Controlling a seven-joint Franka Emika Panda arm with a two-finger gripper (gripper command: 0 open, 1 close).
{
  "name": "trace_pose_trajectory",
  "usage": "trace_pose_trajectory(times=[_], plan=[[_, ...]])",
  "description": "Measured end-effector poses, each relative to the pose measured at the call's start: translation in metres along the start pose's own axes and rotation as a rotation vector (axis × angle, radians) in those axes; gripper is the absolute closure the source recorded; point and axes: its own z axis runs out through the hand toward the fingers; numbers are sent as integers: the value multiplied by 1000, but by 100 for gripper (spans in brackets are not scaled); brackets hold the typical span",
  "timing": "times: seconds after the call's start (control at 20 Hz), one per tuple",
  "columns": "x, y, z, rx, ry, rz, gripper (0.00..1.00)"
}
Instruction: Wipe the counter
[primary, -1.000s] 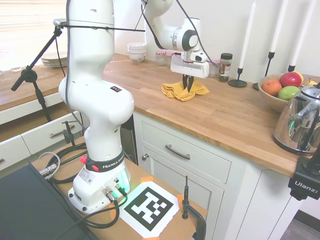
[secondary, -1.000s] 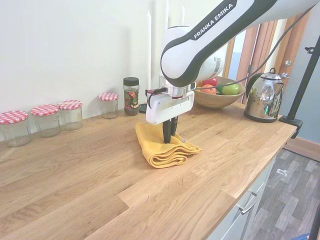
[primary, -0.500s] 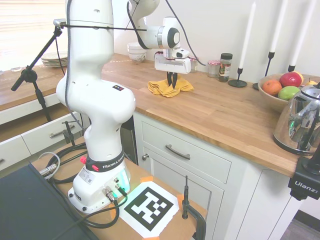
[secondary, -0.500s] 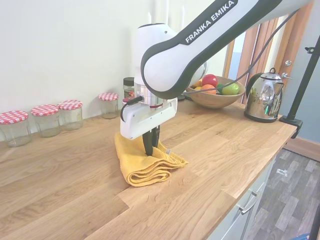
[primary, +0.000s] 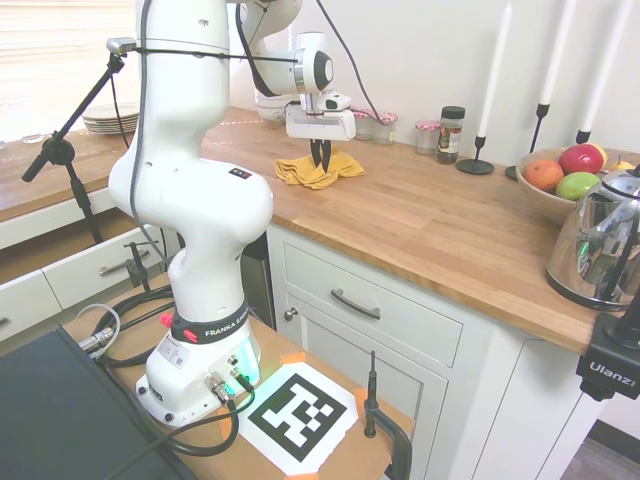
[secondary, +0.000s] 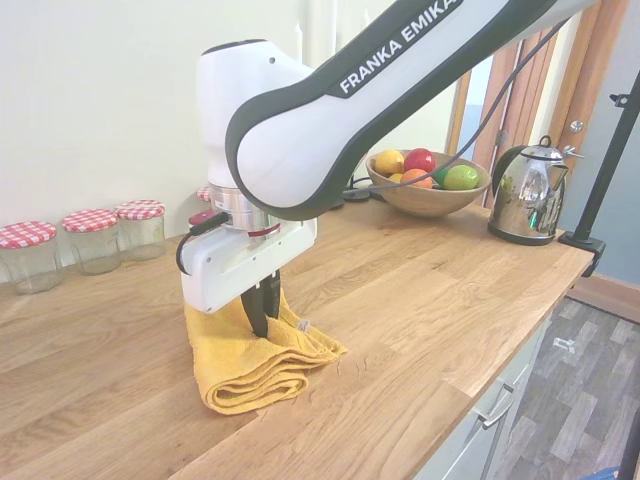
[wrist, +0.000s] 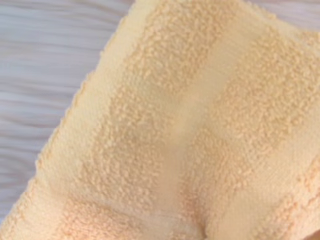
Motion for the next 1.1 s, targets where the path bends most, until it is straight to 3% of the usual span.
trace_pose_trajectory(times=[0.15,0.2,1.1], plan=[[-6,-11,-2,-10,4,-6,100],[-7,-13,-2,-11,3,-6,0],[-24,-33,-19,-8,5,-10,0]])
